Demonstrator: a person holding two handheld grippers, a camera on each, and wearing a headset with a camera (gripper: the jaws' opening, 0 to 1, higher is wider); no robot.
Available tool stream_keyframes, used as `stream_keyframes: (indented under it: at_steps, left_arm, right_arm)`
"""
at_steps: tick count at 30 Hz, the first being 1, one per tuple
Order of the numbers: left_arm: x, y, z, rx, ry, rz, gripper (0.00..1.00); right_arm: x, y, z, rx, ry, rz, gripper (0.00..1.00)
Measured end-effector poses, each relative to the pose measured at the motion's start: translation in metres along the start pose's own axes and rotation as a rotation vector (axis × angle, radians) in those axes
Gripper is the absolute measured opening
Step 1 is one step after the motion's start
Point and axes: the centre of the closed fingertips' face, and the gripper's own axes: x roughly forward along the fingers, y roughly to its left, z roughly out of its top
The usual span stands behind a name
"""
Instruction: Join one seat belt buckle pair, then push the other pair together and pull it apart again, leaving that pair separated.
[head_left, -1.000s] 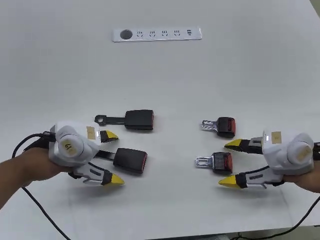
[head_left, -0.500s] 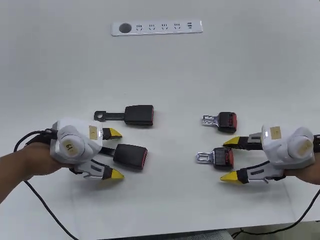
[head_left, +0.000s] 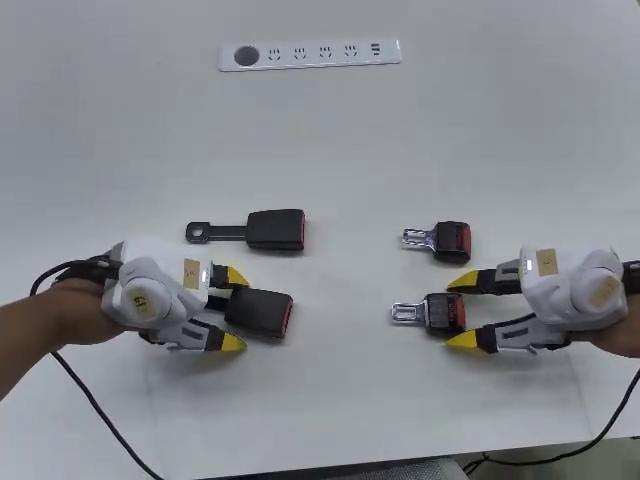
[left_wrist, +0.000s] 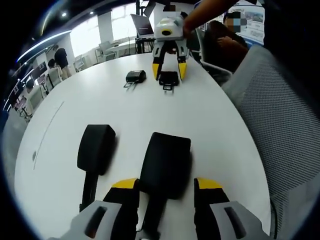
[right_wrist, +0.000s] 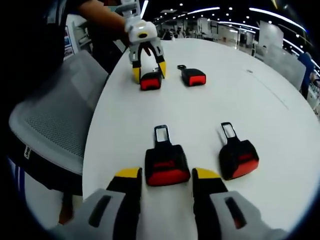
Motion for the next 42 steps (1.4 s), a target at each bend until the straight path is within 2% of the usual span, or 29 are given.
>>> stream_keyframes:
  at_steps: [2,6,7,10,16,26,30,42]
  left_arm:
    - [0.0,0.0,0.0,0.001,0.004,0.002,0.43]
    - [-0.001,0.002,0.0,0.006,0.015,0.014,0.34]
    - [-0.001,0.003,-0.001,-0.031,0.022,0.018,0.34]
    - [0.0,0.003,-0.001,-0.014,0.027,0.02,0.34]
    - [-0.001,0.005,-0.002,-0.051,0.031,0.043,0.34]
    - [-0.001,0.005,-0.003,-0.095,0.027,0.066,0.34]
    - [-0.002,0.005,-0.003,-0.111,0.021,0.073,0.34]
    - [-0.003,0.005,-0.002,-0.109,0.045,0.065,0.34]
  right_arm:
    - [-0.001,-0.003,-0.003,-0.033,0.015,-0.002,0.38]
    - [0.0,-0.002,-0.001,-0.041,0.022,0.01,0.37]
    - [0.0,-0.002,0.0,-0.041,0.023,0.009,0.37]
    - [0.0,-0.002,0.001,-0.036,0.024,0.01,0.36]
    - [0.0,-0.006,0.0,-0.028,0.019,0.003,0.36]
    - [0.001,-0.006,0.002,0.008,-0.005,-0.003,0.36]
    - [0.004,-0.007,0.004,-0.025,-0.026,-0.004,0.36]
    - [0.008,-0.008,0.011,-0.007,-0.085,-0.018,0.36]
